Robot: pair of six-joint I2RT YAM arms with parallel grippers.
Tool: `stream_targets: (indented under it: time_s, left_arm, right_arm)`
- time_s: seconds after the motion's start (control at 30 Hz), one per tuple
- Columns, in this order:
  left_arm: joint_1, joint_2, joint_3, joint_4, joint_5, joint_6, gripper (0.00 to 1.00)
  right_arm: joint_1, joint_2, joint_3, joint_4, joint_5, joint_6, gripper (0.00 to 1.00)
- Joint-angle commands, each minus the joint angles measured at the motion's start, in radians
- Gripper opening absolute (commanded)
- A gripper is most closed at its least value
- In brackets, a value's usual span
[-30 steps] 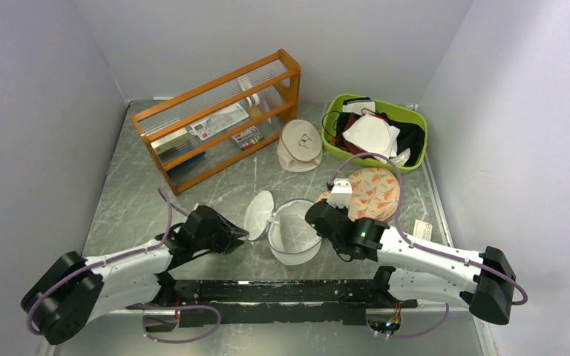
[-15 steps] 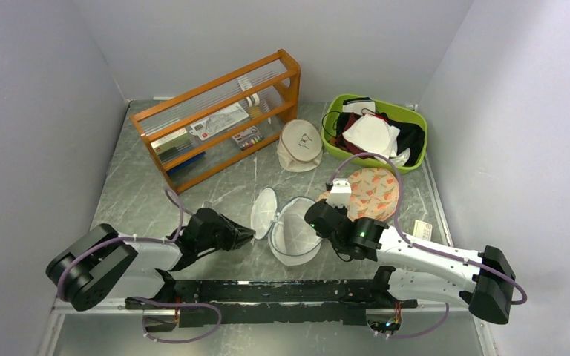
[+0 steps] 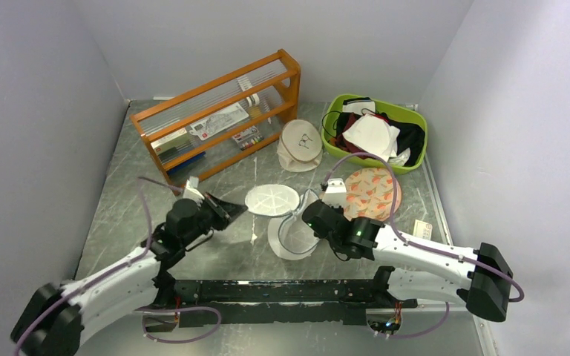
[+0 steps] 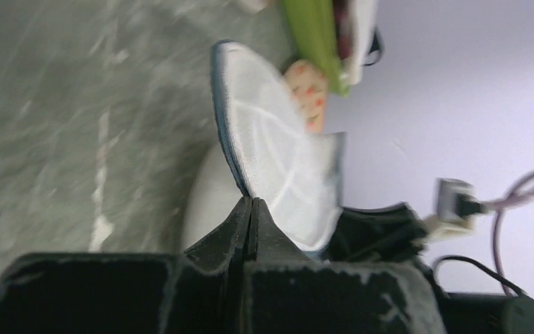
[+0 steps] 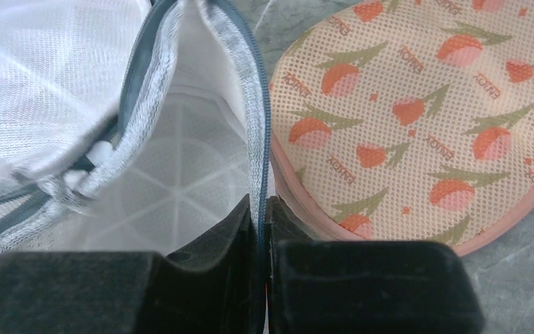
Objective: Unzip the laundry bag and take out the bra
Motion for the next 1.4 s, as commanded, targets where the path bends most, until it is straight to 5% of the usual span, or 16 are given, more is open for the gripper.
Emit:
stream_targets:
  time_s: [0.0,0.33,0.87,1.13,1.37]
  left_arm:
    - [0.010,-0.230,0.214,-0.435,-0.203,0.336,0.07]
    - [0.010,-0.302,0.545,-0.784,-0.341,0.817,0.07]
    - [0.008,-0.186,0.673,-0.766,-0.029,1.378,0.07]
    - [0.004,-0.215,0.586,-0.678,0.096,1.448,0.07]
    - [-0.072,-0.171,0.618,-0.717,0.095,1.503,0.07]
  right_arm:
    - [-0.002,0.012,0.014,0.074,-0.025,-0.046,0.09]
    - [-0.023,0.135,0.114,0.304,-0.134,-0.210,0.11]
    - [-0.203,0.243,0.139,0.459,-0.439,-0.262,0.14]
    - [-0.208,0.100,0.092,0.388,-0.431,-0.307,0.59]
    - [-0.210,-0.059,0.163,0.252,-0.338,-0.330,0.71]
